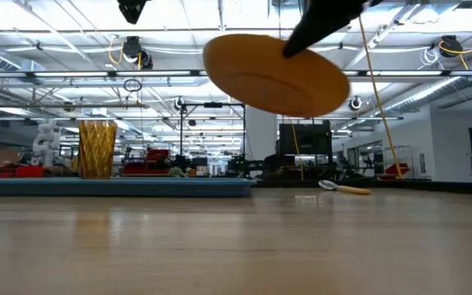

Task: Pick and place plate/cup/fork/spoon on tray
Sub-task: Put the orange plate on the blue tray

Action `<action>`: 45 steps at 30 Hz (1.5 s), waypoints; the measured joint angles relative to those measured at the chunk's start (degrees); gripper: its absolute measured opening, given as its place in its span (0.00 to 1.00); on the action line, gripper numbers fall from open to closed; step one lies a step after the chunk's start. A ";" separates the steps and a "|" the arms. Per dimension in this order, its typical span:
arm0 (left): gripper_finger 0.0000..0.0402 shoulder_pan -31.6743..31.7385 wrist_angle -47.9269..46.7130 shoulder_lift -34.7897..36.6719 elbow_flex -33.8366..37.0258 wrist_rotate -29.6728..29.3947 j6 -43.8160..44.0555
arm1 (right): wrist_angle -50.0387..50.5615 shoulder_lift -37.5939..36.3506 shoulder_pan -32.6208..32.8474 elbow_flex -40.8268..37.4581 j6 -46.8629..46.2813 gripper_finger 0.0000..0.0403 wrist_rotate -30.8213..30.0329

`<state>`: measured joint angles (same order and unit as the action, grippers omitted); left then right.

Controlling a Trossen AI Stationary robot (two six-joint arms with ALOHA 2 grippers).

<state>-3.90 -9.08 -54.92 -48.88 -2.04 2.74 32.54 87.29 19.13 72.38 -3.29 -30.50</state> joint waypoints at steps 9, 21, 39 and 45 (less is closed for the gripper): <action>0.24 -0.26 0.05 3.33 -0.07 -1.92 0.30 | -11.89 2.74 -11.23 0.07 14.65 0.00 9.65; 0.24 -0.66 -2.53 7.84 -0.09 -6.38 -3.89 | -21.46 15.57 -20.93 7.19 29.21 0.00 20.43; 0.24 2.66 -2.88 7.85 -0.08 -7.63 -11.27 | -21.67 38.34 -23.55 29.27 35.36 0.00 24.72; 0.24 4.41 -2.78 7.71 -0.09 -7.63 -11.91 | -25.46 42.65 -23.98 30.42 38.37 0.00 24.80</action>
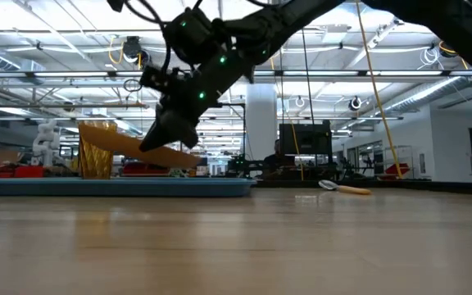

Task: Pick and place plate/cup/fork/spoon on tray
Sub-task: Put the orange plate on the blue tray

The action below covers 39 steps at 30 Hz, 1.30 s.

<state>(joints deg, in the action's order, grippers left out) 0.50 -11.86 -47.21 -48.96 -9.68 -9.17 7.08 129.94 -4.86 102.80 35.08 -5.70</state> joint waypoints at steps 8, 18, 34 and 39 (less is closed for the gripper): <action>0.24 0.73 -0.43 -0.06 0.01 0.01 0.27 | -0.87 1.86 -0.41 0.02 1.36 0.00 0.01; 0.24 0.71 -0.38 -0.06 0.02 0.05 1.70 | -0.81 1.96 -0.96 0.00 0.09 0.00 4.57; 0.24 0.71 -0.37 -0.06 0.02 0.11 2.16 | -5.01 2.44 -1.49 -1.73 0.83 0.09 6.01; 0.24 0.71 -0.37 -0.06 0.02 0.12 2.16 | -10.31 2.46 -1.44 -4.92 1.18 0.15 6.00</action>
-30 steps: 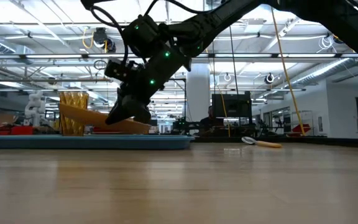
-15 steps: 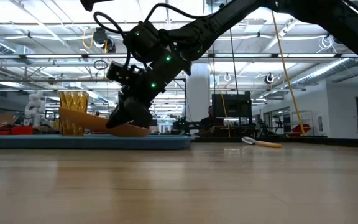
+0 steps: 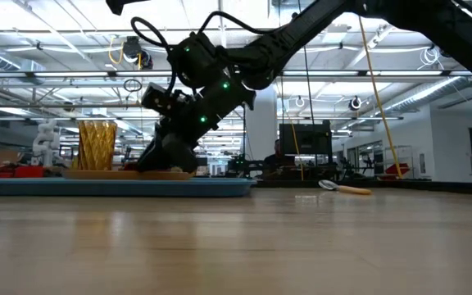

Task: Pick and place plate/cup/fork/spoon on tray
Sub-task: Put the orange plate on the blue tray

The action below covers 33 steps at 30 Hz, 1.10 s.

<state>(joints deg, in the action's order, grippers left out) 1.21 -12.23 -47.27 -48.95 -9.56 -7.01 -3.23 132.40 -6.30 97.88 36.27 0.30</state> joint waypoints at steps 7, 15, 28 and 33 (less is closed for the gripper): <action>0.24 0.00 -0.02 0.00 0.00 0.00 0.00 | -4.03 -0.09 0.10 -0.46 -0.30 0.23 -0.06; 0.24 0.00 -1.41 -0.02 0.02 0.00 0.04 | 1.02 -4.15 0.91 -0.54 -0.31 0.29 -7.93; 0.24 -0.24 -1.43 0.00 0.02 0.26 1.18 | 20.55 -9.29 -1.97 -0.50 -2.71 0.13 -19.76; 0.24 -0.24 -1.46 -0.01 0.02 0.27 1.55 | 23.38 -8.59 -4.61 -0.78 -7.08 0.02 -19.51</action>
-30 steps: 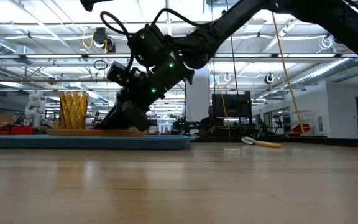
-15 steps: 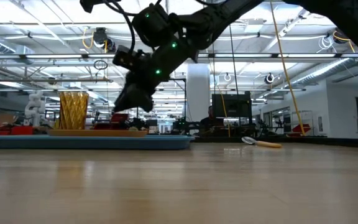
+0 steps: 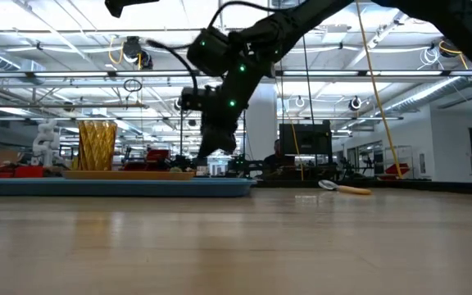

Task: Pick and place plate/cup/fork/spoon on tray
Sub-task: Put the orange plate on the blue tray

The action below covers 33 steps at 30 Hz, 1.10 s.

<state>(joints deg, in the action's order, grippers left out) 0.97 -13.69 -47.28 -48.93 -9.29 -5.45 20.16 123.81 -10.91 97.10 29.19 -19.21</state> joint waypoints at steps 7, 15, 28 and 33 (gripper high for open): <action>0.24 0.00 0.13 0.01 0.00 -0.01 -0.22 | -10.05 0.11 -2.25 -6.38 -2.38 0.01 4.44; 0.24 0.00 1.16 -0.01 0.00 -0.03 -1.56 | -17.91 0.50 -2.26 -9.45 -1.61 0.00 8.03; 0.24 0.00 2.07 -0.01 0.00 0.23 -1.90 | -20.26 1.36 -2.13 -9.53 -2.91 0.00 8.91; 0.24 0.00 2.07 -0.01 0.00 0.26 -1.90 | -22.36 1.40 -1.82 -9.53 -2.78 0.00 8.97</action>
<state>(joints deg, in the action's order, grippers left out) 0.97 -11.63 -47.29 -48.93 -9.04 -7.35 -2.20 125.21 -12.73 87.57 26.40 -10.24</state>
